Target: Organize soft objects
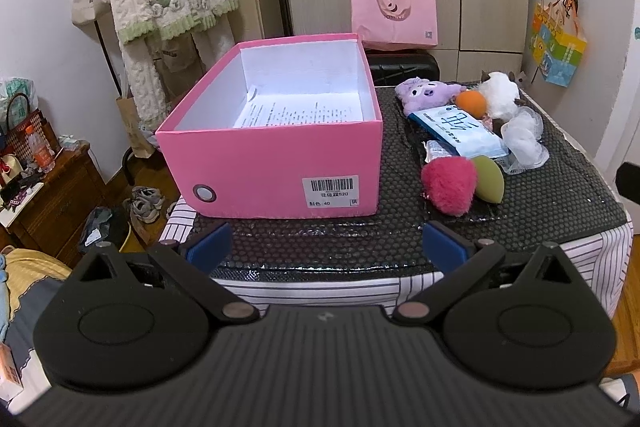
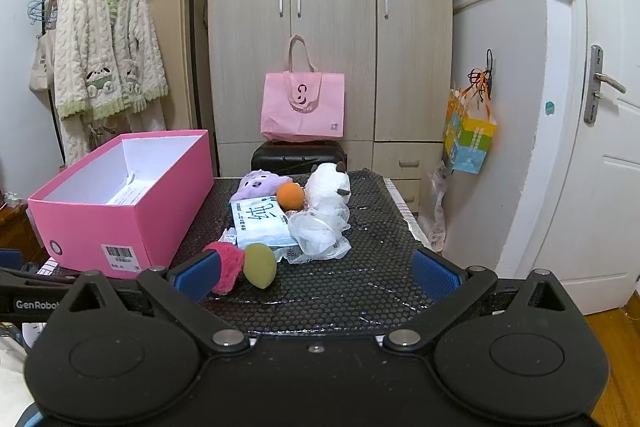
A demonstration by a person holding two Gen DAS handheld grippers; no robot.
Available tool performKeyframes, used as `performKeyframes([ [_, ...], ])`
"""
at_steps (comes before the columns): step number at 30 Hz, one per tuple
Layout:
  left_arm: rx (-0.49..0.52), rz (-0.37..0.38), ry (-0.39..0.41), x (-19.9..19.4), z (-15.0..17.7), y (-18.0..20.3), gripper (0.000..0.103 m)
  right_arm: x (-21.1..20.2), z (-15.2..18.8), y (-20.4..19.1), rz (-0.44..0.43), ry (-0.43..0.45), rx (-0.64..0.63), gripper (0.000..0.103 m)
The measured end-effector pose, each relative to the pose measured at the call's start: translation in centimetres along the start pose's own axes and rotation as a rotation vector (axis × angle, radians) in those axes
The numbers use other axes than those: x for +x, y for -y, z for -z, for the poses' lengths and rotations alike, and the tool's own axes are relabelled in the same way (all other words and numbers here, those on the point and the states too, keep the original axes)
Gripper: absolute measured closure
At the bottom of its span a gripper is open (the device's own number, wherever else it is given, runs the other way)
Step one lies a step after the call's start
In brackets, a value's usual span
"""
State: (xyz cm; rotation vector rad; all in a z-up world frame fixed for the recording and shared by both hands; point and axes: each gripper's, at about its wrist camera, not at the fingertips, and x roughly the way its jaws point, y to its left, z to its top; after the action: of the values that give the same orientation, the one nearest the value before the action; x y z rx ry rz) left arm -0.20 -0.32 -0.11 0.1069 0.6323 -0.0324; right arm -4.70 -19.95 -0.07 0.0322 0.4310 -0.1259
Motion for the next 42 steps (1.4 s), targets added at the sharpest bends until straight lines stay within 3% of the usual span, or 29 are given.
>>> performKeyframes([
  [10, -0.006, -0.005, 0.046, -0.7, 0.1, -0.3, 0.0, -1.5, 0.1, -0.5, -0.014, 0.108, -0.034, 0.0],
  [42, -0.003, -0.004, 0.075, -0.9, 0.0, -0.2, 0.0, -0.9, 0.6, -0.1, 0.01, 0.093, -0.019, 0.0],
])
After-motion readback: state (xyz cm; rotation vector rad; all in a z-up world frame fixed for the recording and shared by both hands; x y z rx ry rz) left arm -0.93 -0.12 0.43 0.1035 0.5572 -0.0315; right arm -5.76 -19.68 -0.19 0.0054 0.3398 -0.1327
